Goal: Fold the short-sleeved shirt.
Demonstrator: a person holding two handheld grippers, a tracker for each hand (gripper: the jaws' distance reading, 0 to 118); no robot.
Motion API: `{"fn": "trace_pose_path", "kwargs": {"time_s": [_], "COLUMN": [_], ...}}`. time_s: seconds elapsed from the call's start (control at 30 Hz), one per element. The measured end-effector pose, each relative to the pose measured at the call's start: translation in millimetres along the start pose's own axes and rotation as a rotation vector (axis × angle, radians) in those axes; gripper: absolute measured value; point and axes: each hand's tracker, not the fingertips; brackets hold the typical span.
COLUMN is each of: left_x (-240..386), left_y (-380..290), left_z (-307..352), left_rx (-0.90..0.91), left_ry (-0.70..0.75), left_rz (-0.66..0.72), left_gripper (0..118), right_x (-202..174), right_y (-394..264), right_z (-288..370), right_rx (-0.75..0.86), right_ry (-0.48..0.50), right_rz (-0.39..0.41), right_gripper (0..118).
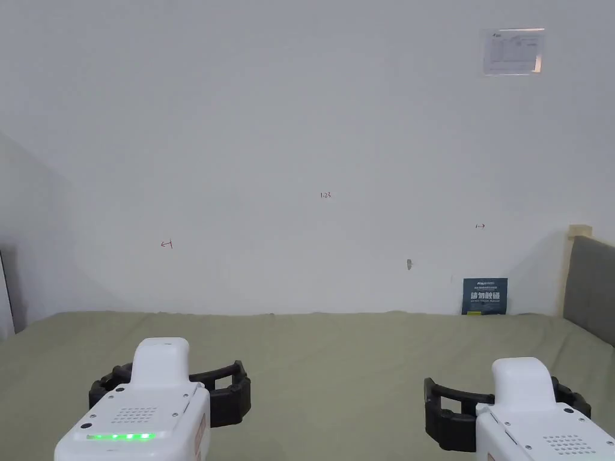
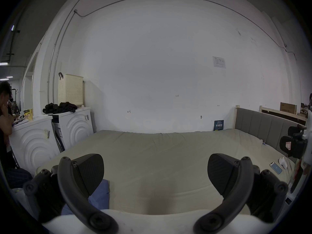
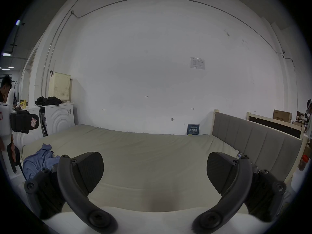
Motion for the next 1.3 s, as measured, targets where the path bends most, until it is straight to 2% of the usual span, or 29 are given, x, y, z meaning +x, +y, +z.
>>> {"fn": "trace_pose_path", "kwargs": {"time_s": [0.57, 0.6, 0.63, 0.67, 0.7, 0.73, 0.77, 0.83, 0.87, 1.0, 1.1, 1.3], "left_x": [0.3, 0.3, 0.6, 0.4, 0.2, -0.4, -3.9, -5.3, -4.8, -3.4, -3.4, -4.1], "left_y": [-0.5, -0.1, -0.1, -0.1, 0.1, 0.5, -1.0, 6.2, 7.3, 5.6, 2.1, -0.7], "left_z": [-1.2, -1.5, -1.4, -0.9, -0.4, -2.2, -6.1, 0.5, 3.1, -2.4, -2.3, -3.4], "left_rx": [-0.006, -0.013, -0.014, -0.01, -0.008, -0.016, -0.022, -0.044, -0.03, -0.031, -0.034, -0.043], "left_ry": [0.01, 0.01, 0.016, 0.016, 0.013, 0.023, 0.034, -0.062, -0.024, -0.028, -0.043, -0.045], "left_rz": [-0.013, -0.013, -0.015, -0.018, -0.027, -0.038, -0.013, 0.042, 0.035, 0.037, 0.038, 0.036], "left_gripper": [118, 112, 96, 59, 0, 0, 0, 0, 0, 0, 0, 0], "right_x": [2.6, 2.3, 1.5, 1.0, -0.3, -3.1, -4.4, -7.4, -8.1, -8.6, -3.9, 2.3], "right_y": [2.4, 2.6, 3.1, 3.4, 3.2, 3.3, 2.7, -1.5, -2.3, -3.9, -3.2, -3.7], "right_z": [-1.0, -1.1, -1.1, -1.0, 0.7, 2.0, -1.0, -1.9, -2.3, -3.5, -2.9, -3.1], "right_rx": [-0.007, -0.013, -0.026, -0.027, -0.021, -0.006, -0.002, -0.005, -0.003, -0.005, -0.013, -0.031], "right_ry": [-0.004, -0.003, -0.003, -0.001, -0.004, -0.024, -0.085, -0.039, -0.03, -0.052, -0.042, -0.043], "right_rz": [-0.012, -0.01, -0.006, -0.003, 0.002, 0.019, 0.024, 0.0, -0.013, 0.014, -0.018, -0.025], "right_gripper": [118, 118, 115, 92, 10, 0, 0, 0, 0, 0, 0, 0]}}
